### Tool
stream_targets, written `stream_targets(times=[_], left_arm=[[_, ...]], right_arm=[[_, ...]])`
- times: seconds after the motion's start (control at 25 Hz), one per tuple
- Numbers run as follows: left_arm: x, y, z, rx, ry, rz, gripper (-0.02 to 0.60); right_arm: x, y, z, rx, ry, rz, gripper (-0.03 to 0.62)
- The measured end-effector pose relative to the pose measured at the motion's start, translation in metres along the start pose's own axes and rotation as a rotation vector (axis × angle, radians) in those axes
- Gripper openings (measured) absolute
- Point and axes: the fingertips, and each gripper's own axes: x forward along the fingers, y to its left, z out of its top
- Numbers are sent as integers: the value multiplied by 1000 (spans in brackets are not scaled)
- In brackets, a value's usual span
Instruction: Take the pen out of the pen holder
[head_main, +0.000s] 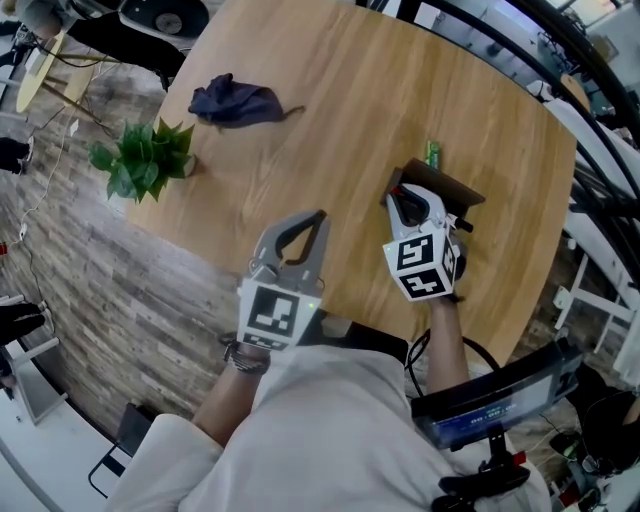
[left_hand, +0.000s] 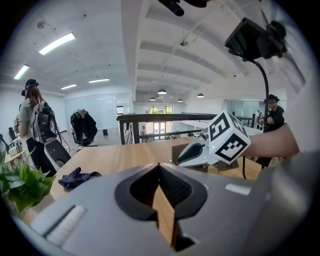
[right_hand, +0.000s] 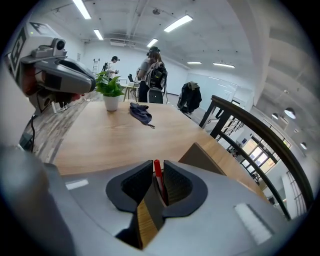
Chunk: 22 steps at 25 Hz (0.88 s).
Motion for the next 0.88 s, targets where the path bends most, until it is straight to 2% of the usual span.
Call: stream_targets(times=[0.88], left_arm=[[2,-5,-6,0,24,-7,-2]], right_arm=[[13,1,-5,-15,20,-31,44]])
